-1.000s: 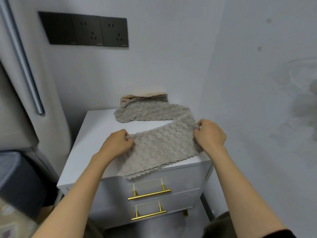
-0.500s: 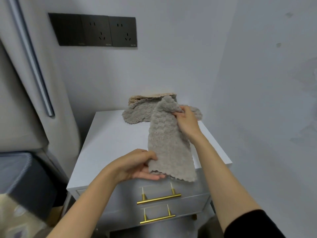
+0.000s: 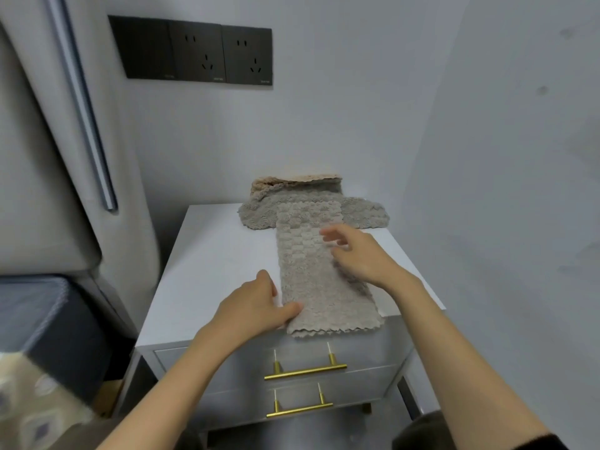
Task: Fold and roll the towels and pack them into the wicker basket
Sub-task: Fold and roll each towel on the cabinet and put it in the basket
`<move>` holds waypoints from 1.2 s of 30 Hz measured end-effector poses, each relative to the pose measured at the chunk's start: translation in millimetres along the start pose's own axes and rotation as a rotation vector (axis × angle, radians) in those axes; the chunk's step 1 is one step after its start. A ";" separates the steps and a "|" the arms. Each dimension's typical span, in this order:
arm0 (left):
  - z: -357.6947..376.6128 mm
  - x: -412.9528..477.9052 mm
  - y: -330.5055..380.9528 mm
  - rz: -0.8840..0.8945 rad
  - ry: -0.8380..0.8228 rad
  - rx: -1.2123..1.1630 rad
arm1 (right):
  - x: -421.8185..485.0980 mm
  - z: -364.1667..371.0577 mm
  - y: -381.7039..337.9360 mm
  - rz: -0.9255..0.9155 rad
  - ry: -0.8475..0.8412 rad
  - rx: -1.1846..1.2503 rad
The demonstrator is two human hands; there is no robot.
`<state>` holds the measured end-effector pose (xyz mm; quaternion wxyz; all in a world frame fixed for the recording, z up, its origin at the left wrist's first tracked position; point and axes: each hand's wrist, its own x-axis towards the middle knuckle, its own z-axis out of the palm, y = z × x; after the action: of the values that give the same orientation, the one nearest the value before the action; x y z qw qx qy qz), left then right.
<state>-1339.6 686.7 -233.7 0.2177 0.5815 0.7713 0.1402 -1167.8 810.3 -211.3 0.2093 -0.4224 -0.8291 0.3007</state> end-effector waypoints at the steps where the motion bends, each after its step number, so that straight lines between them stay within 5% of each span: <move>1: 2.1 -0.5 -2.1 0.035 0.065 0.050 | -8.6 -2.4 -0.5 -0.010 -0.004 -0.044; 5: 4.8 -7.0 -2.5 0.306 0.204 0.068 | -43.8 -6.1 2.6 -0.073 -0.079 -0.208; 11: 19.3 -11.7 -12.4 0.566 0.010 0.287 | -85.7 -0.5 18.3 -0.145 -0.252 -0.419; 18: 33.9 -8.9 -17.2 0.587 0.104 0.391 | -96.5 9.3 46.6 -0.326 -0.089 -0.615; 26: 19.4 -8.4 -14.6 0.484 -0.023 -0.141 | -91.1 -15.7 46.4 -0.107 -0.077 -0.028; 36: 17.4 0.7 -9.8 0.153 0.220 -0.311 | -70.9 -10.6 49.8 0.126 0.044 -0.010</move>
<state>-1339.2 683.9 -253.5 0.2081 0.5790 0.7130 0.3363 -1093.4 778.2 -243.7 0.2060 -0.4814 -0.7976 0.2996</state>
